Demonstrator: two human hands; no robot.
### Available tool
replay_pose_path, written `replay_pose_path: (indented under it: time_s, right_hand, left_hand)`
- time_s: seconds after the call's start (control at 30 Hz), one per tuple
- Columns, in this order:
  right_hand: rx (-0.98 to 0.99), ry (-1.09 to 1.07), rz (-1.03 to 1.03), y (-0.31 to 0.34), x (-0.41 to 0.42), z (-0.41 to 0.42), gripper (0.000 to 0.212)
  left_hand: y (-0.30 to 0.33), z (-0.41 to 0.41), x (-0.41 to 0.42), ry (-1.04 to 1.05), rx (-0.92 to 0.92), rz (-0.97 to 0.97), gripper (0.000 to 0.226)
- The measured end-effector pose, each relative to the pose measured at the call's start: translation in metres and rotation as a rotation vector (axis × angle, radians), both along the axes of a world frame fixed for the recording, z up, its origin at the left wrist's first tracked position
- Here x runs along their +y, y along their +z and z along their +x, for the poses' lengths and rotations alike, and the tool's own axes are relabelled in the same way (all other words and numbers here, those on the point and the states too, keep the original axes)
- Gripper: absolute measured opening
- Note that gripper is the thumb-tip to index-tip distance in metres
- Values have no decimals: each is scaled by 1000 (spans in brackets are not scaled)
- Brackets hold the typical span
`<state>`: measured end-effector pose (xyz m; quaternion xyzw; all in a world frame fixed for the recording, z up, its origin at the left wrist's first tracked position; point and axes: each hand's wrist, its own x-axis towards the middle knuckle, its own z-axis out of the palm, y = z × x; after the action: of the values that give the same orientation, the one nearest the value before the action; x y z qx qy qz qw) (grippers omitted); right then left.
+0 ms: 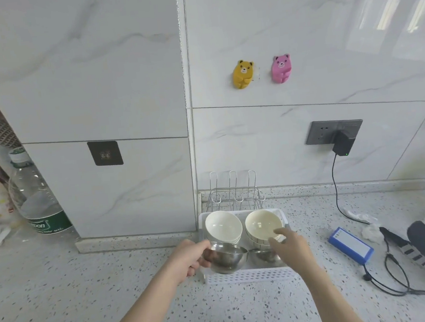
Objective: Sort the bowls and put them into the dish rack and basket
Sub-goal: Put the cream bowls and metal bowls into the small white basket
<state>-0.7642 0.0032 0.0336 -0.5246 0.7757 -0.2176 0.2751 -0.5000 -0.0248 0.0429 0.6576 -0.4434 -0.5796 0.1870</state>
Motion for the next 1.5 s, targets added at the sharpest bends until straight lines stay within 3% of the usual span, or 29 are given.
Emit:
replay_pose_path:
  time_s: [0.1,0.2,0.3,0.43,0.6,0.83,1.07,1.33,1.5]
  right_hand:
    - [-294,187,-16,0,17,16,46]
    - [-383,276,31,-5,27,27,47]
    - [-432,242,39,-4,29,35,27]
    - [-386,227,26,-3,23,39,17]
    - [-292,256,22,-1,8,40,23]
    - [-53,341,61,-4,-19,49,41]
    - [-25,294,82,-16,-20,59,38]
    - [-79,296,123,-30,-9,63,26]
    - [-139,223,70,-26,12,56,36]
  left_hand:
    - [-5,-1,-7,7,16,16,18]
    - [-9,-3,-10,0,32,65,20]
    - [-10,-7,-11,9,48,122,19]
    - [-10,-13,-10,-1,-7,91,27]
    - [-14,-20,-13,-15,-124,-72,20]
    - [-18,-19,-18,-130,-286,-157,31]
    - [-30,-15,-10,-143,-244,-180,24]
    - [-30,-18,4,-174,-166,-182,47]
    - [-27,-11,25,-111,-97,-225,44]
